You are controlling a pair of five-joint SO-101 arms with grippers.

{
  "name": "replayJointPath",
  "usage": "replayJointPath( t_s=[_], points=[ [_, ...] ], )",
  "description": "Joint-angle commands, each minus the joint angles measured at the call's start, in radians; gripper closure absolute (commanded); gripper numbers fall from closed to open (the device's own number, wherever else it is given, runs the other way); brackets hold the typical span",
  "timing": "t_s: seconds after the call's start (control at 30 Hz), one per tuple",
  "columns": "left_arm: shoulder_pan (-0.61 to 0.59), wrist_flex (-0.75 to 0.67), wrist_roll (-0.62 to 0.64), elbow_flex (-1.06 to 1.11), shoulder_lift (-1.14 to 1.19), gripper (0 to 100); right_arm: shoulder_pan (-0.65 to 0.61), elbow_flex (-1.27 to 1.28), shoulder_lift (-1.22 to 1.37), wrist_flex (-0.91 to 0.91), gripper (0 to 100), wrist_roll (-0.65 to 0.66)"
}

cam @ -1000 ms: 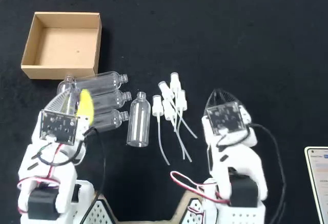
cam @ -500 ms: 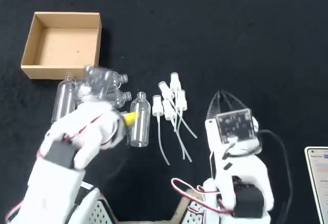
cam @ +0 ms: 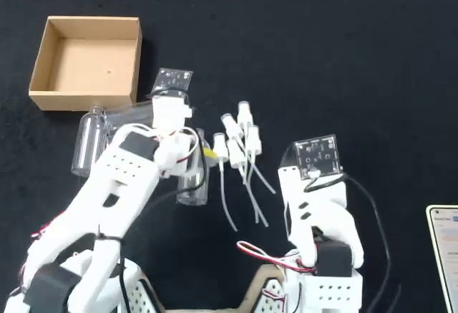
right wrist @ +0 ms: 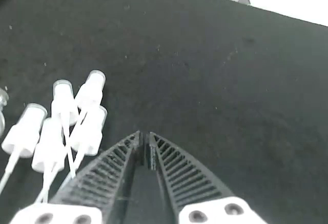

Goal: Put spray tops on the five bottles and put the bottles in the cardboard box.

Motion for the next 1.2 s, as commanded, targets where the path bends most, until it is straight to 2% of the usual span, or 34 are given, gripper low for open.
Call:
replayJointPath(
  t_s=[0.0, 0.23, 0.33, 0.6, 0.8, 0.93, 1.03, 1.17],
  points=[
    [0.005, -0.069, 0.011, -0.061, 0.044, 68, 0.0, 0.016, -0.091, -0.057, 98.3, -0.017],
    [-0.012, -0.216, 0.057, -0.056, 0.219, 68, 0.0, 0.025, -0.091, -0.068, 98.3, -0.018],
    [-0.013, -0.198, 0.058, -0.114, 0.308, 68, 0.0, 0.025, -0.091, -0.066, 98.3, -0.018],
    [-0.021, -0.028, 0.057, -0.246, 0.382, 68, 0.0, 0.041, -0.091, -0.072, 98.3, -0.018],
    [-0.016, -0.089, -0.015, -0.226, 0.393, 68, -0.052, 0.047, -0.093, -0.066, 98.3, -0.014],
    [-0.045, -0.103, -0.006, -0.217, 0.393, 68, -0.068, 0.054, -0.093, -0.064, 98.3, -0.014],
    [-0.081, -0.103, 0.072, -0.214, 0.393, 68, -0.068, 0.058, -0.093, -0.068, 98.3, -0.012],
    [-0.071, -0.1, 0.08, -0.206, 0.393, 68, -0.068, 0.058, -0.093, -0.068, 98.3, -0.012]
  ],
)
